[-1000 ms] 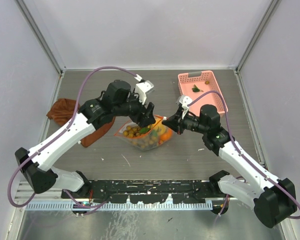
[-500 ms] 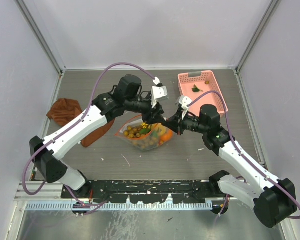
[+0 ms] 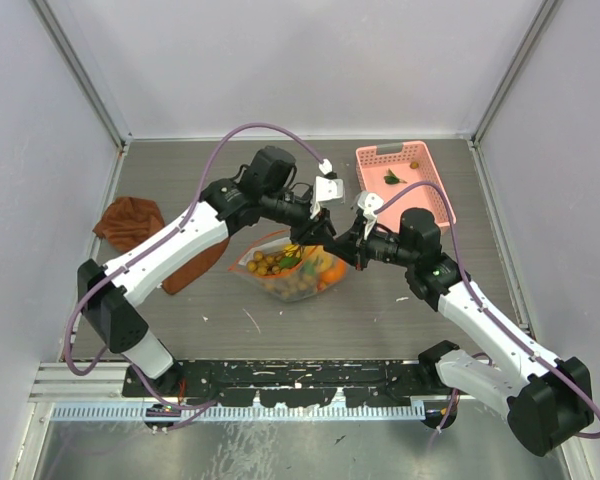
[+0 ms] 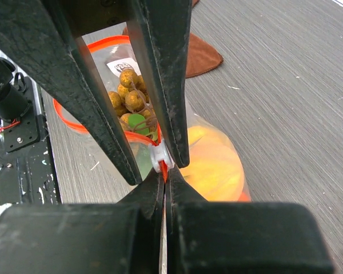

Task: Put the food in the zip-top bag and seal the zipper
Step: Zip the zipper food storage bag at the center of the board.

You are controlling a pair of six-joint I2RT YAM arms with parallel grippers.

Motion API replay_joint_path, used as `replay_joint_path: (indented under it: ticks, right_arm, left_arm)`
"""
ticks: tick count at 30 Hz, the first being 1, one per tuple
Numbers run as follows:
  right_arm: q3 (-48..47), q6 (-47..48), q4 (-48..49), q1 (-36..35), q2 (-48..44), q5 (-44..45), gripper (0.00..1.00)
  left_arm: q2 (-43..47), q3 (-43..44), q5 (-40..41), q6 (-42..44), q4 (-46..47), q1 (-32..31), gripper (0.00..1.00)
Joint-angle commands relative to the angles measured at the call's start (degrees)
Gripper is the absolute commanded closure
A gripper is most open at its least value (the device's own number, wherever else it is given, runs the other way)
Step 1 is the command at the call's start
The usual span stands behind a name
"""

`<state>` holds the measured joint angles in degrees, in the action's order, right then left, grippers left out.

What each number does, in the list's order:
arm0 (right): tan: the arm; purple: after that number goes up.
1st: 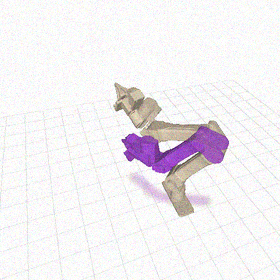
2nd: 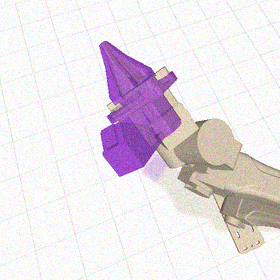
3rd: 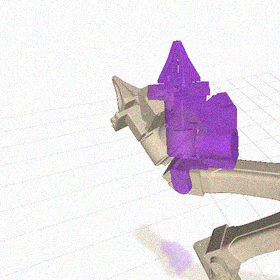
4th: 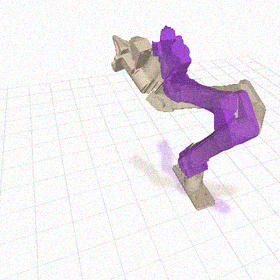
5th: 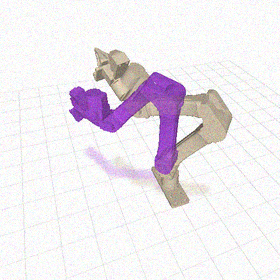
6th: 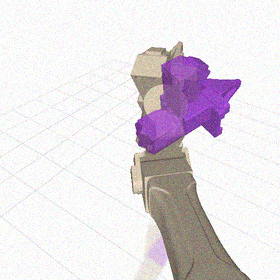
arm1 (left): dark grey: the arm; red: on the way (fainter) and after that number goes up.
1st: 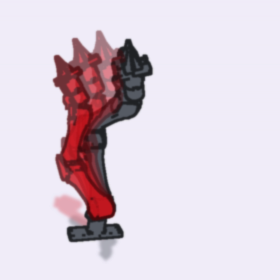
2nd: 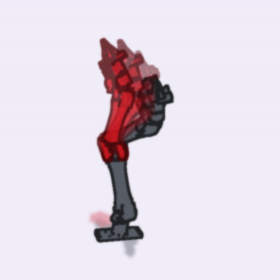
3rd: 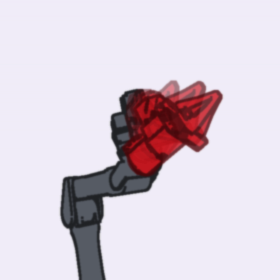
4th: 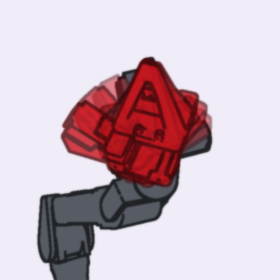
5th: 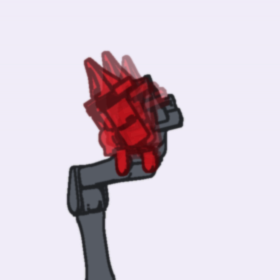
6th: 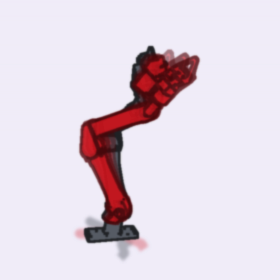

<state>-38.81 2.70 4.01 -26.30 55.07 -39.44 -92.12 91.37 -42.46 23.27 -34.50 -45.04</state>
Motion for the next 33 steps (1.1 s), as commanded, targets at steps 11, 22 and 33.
replay_joint_path:
  ticks: [11, 22, 33]
  right_arm:
    - [-3.12, 0.59, 2.24, -0.06, -0.95, -0.99, 0.99]
    - [-2.85, 2.13, 0.01, -0.04, -1.7, 2.98, 0.99]
    - [-2.93, 2.09, -2.62, 1.97, -2.2, 5.66, 0.99]
  left_arm:
    - [-1.37, 3.79, -0.41, 2.46, -5.07, -0.09, 0.79]
    - [-0.58, 6.27, 4.02, 1.67, -10.44, -0.12, 1.0]
    - [6.03, -0.05, 12.24, -2.58, -11.08, 0.0, 1.0]
